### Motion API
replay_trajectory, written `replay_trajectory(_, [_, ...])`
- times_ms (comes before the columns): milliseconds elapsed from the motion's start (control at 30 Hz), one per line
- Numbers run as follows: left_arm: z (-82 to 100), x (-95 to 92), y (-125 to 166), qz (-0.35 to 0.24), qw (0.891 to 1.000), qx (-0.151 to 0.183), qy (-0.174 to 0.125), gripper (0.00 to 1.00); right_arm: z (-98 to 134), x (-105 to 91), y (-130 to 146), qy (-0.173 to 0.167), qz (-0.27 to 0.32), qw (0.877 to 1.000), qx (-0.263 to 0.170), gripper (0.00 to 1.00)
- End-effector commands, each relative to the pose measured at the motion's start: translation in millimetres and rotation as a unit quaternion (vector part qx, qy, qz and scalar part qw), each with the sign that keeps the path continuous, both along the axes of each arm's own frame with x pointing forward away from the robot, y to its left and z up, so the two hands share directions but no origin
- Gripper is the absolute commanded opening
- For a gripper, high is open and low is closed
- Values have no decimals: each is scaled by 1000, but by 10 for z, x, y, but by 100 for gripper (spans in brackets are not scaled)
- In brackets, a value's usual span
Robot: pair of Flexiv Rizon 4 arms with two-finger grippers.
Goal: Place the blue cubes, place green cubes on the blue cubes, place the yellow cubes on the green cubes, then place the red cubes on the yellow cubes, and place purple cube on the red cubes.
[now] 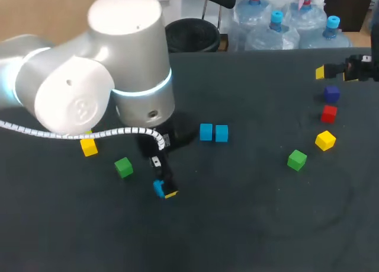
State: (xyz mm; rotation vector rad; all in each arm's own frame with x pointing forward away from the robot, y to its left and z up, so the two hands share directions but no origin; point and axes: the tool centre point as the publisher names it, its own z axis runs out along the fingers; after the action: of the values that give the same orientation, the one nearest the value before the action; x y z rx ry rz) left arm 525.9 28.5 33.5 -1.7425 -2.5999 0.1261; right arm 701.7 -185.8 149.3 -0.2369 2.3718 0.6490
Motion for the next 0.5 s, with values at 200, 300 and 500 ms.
replay_trajectory(200, [-99,-64,132,14,999,-24,-23,100,4,-4,0,0,-1,1000,-1,100])
replay_trajectory(300, [-137,-43,153,16,999,-30,-23,100,4,-4,0,0,-1,1000,-1,100])
replay_trajectory(500, [-179,-9,173,13,999,-33,-25,100,4,-4,0,0,-1,1000,-1,100])
